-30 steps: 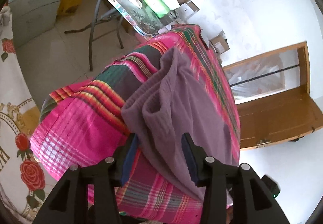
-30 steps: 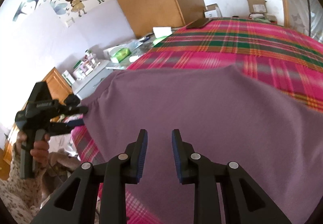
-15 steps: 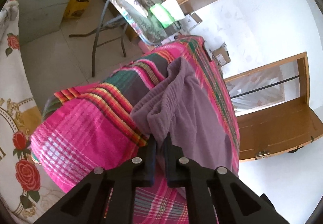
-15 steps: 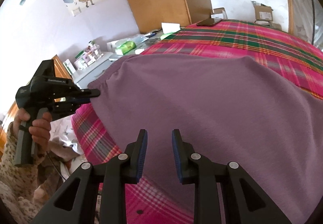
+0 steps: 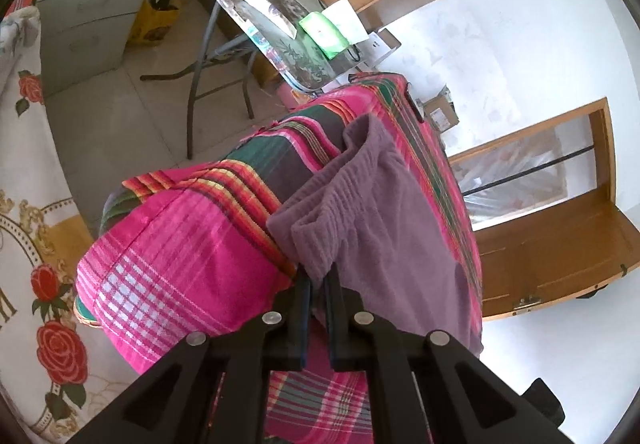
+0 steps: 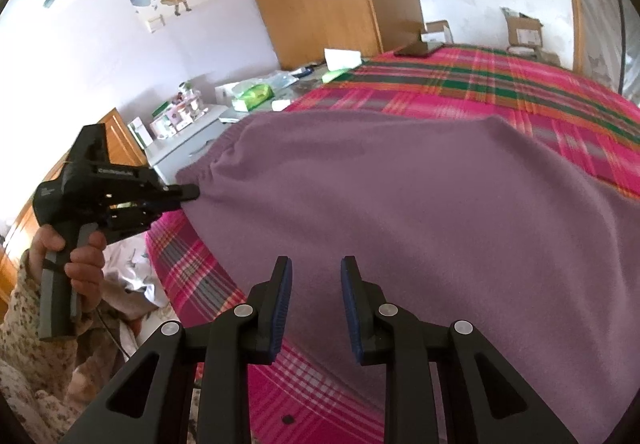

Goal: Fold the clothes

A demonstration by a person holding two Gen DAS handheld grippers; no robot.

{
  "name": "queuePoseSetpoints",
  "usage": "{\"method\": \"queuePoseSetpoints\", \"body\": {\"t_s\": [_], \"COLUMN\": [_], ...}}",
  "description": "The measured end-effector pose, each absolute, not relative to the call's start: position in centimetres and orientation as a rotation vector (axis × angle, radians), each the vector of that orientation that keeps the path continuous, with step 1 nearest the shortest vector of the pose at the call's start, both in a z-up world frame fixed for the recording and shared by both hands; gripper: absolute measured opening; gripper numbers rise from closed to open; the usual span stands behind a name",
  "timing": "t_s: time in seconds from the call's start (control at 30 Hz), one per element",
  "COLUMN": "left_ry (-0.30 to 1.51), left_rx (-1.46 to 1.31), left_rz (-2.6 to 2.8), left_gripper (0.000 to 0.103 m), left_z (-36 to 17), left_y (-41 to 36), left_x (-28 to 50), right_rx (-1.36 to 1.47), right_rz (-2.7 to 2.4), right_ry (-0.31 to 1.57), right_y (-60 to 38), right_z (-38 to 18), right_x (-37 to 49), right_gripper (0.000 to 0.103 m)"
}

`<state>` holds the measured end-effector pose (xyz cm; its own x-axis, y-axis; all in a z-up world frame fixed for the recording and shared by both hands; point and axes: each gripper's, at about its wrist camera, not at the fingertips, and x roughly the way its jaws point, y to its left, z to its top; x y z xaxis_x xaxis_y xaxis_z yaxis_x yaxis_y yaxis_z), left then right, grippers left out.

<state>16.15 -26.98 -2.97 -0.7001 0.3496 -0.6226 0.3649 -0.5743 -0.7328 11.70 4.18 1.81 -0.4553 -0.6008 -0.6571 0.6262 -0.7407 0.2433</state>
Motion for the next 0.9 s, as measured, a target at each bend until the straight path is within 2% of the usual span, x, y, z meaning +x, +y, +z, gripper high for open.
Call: {"method": "queuePoseSetpoints", "body": {"t_s": [0.23, 0.63, 0.9], "left_ry": [1.450, 1.522, 1.566], "left_rx": [1.222, 1.241, 1.250], "left_rz": [-2.514, -2.552, -2.581], "left_gripper": [0.007, 0.007, 0.007], "left_z": [-3.0, -2.7, -2.3], "left_y": [-27.1, -27.7, -27.9], "left_x": [16.1, 15.5, 15.4], "right_rx": [0.929, 0.779, 0.730], "right_rz": [-2.161, -2.090, -2.099], "right_ry": [0.157, 0.526, 0.694], "right_y": [1.1, -8.5, -12.7], "right_z": [2.0, 1.2, 0.4], "right_x": [12.3, 15.1, 15.6], "right_gripper": [0.029, 0.030, 0.030]}}
